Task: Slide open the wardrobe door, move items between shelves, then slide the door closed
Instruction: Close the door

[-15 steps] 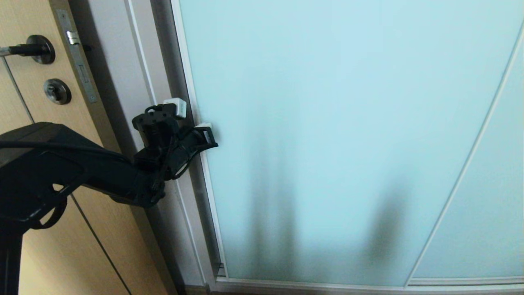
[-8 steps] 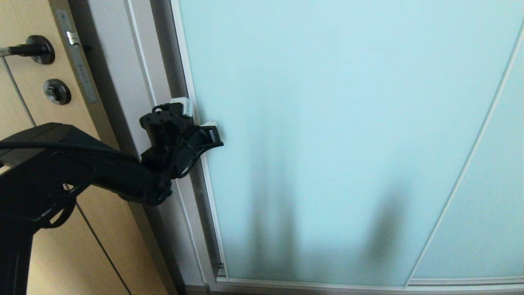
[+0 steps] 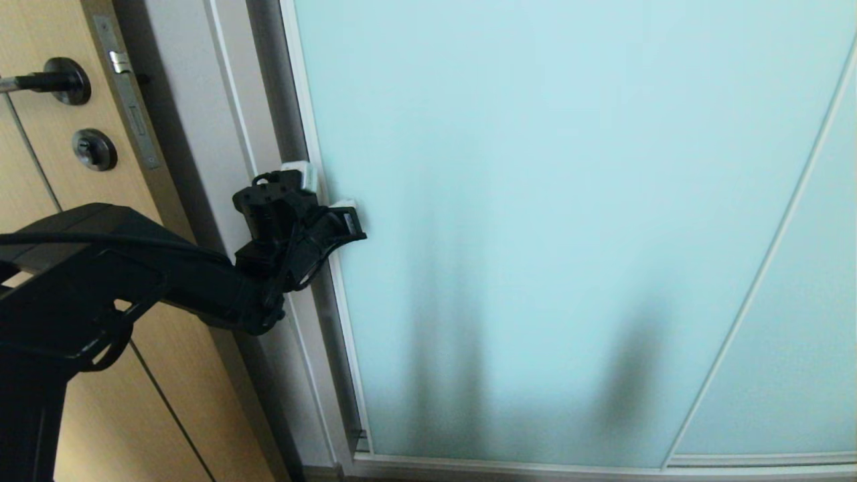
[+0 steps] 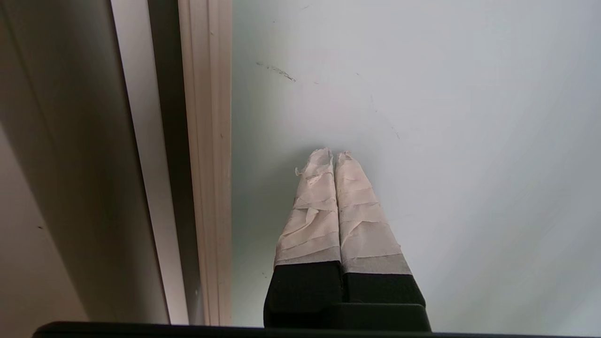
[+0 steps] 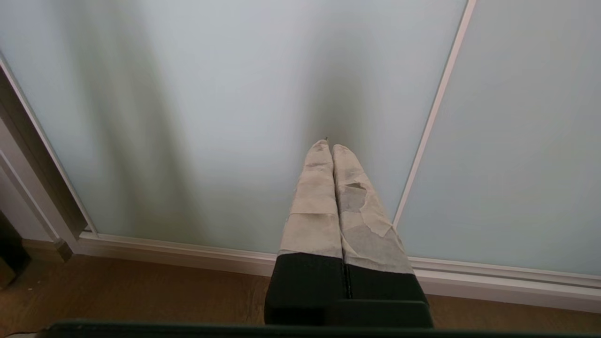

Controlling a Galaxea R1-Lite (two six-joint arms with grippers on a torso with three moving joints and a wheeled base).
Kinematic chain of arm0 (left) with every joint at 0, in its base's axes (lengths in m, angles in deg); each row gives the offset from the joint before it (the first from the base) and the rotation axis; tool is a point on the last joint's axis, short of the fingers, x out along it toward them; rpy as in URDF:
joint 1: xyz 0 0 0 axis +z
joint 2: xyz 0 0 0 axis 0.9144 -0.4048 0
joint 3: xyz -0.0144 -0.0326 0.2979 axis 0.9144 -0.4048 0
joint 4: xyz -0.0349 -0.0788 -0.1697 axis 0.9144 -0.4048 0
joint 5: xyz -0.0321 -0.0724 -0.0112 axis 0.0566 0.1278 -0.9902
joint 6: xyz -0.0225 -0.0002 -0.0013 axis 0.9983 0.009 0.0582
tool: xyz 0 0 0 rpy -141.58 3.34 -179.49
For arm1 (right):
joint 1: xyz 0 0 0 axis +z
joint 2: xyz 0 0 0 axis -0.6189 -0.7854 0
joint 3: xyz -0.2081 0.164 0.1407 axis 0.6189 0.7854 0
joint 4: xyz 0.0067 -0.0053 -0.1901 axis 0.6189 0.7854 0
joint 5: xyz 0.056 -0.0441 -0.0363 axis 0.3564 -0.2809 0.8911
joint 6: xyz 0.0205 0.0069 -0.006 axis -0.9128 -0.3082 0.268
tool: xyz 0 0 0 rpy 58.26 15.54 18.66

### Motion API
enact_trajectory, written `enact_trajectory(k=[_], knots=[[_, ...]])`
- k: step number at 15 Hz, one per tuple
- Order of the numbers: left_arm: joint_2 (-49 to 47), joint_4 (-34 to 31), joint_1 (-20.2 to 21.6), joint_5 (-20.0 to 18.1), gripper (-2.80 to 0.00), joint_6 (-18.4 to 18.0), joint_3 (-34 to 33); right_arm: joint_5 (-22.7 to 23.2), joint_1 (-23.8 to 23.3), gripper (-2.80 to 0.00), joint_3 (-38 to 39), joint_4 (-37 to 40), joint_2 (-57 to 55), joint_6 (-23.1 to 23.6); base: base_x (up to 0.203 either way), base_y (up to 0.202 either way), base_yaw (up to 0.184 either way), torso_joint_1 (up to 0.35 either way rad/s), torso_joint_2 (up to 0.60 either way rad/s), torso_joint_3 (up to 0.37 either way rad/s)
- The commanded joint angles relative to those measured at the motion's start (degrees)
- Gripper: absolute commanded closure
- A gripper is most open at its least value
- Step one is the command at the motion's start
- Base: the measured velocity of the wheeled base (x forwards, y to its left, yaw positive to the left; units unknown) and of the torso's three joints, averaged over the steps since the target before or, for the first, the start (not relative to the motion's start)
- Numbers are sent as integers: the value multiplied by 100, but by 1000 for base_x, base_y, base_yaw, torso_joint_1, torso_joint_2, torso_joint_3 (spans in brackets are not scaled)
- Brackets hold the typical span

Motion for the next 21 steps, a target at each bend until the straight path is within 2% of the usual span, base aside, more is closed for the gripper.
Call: enact_trajectory(k=[1, 15, 21], knots=[[-33, 38, 16, 5, 0, -5, 13, 4, 0, 0, 0, -4, -7, 2, 0, 0, 0, 0, 0, 0], [266, 47, 130, -12, 0, -14, -241, 4, 0, 0, 0, -4, -7, 2, 0, 0, 0, 0, 0, 0], [713, 48, 139, -48, 0, 8, -687, 4, 0, 0, 0, -4, -7, 2, 0, 0, 0, 0, 0, 0]])
